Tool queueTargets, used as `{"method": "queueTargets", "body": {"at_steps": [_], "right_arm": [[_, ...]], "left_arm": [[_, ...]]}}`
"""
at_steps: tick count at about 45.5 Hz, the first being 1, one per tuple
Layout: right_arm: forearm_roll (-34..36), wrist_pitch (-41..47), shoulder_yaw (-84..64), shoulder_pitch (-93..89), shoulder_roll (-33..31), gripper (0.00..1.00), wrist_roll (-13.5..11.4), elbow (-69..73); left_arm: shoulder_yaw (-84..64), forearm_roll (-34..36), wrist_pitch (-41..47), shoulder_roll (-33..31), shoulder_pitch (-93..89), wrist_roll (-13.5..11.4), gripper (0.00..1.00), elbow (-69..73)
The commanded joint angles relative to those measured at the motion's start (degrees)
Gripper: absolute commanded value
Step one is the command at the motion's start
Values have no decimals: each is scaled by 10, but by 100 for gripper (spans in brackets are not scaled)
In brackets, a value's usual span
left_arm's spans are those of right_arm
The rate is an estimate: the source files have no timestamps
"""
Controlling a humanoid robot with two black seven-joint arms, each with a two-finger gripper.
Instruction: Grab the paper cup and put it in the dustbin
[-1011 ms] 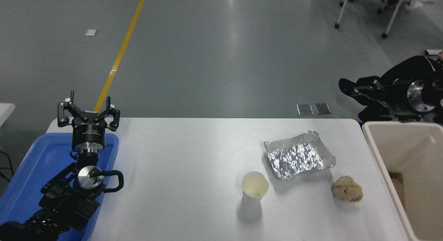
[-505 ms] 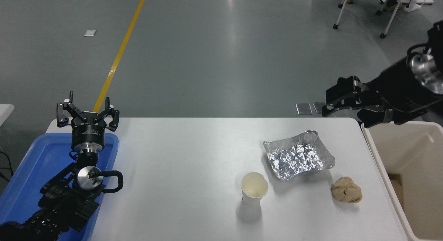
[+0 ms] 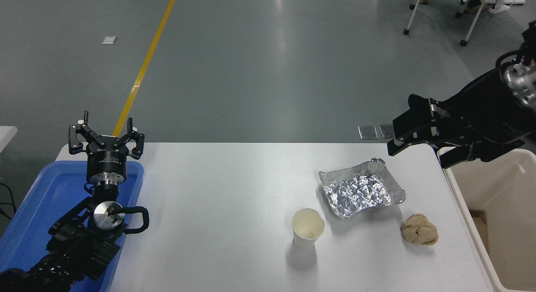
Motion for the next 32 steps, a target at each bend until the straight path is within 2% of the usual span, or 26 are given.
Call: {"method": "queueTargets", "body": {"at_steps": [1,9,16,32], "right_arm": [[6,-105,7,-99,14,100,0,1],[52,-162,53,-203,17,100,0,-5],[95,-239,121,-310,45,100,0,-7],[96,-363,239,-513,83,100,0,-50]], "left_arm": [[0,0,0,0,0,0,99,0],[0,1,0,0,0,0,99,0],[0,1,0,-1,0,0,99,0],[0,1,0,-1,-1,0,99,0]]}}
